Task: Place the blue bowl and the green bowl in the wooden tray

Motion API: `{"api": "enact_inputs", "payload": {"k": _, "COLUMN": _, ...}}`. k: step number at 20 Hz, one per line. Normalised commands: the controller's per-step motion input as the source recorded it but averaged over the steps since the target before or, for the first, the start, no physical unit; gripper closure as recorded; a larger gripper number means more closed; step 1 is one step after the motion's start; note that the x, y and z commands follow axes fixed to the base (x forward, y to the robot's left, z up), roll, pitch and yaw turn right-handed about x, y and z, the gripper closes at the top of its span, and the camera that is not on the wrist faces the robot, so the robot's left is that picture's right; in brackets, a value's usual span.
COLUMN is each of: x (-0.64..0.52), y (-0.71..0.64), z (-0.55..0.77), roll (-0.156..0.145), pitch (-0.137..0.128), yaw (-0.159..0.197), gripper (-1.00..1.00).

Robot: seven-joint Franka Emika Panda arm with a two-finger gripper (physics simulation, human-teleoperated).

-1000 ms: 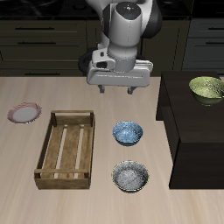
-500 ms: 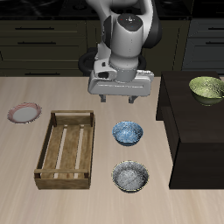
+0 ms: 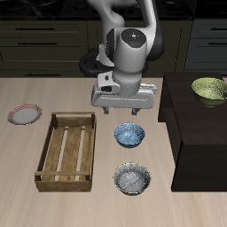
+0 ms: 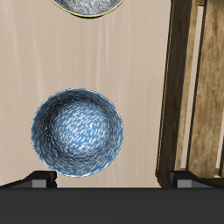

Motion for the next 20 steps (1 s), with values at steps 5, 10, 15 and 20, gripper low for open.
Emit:
{"api": "enact_inputs", "payload": {"k": 5, "x": 0.05, "y": 0.02, "z": -0.16, "roll": -0.004, "pitch": 0.014, "yaw": -0.006, "gripper": -1.0}}
{"api": "enact_inputs", "payload": {"k": 10, "x": 0.07, "y": -0.02, "z": -0.19, "roll": -0.008, "pitch": 0.023, "yaw": 0.006, "gripper": -1.0}}
{"api": "enact_inputs", "payload": {"k": 15, "x": 0.03, "y": 0.01, "z": -0.15, "roll": 0.001, "pitch": 0.017, "yaw": -0.015, "gripper": -1.0}}
{"api": "enact_inputs", "payload": {"k": 20, "x": 0.02, "y": 0.05, "z": -0.19, "roll": 0.001, "pitch": 0.022, "yaw": -0.011, "gripper": -1.0}}
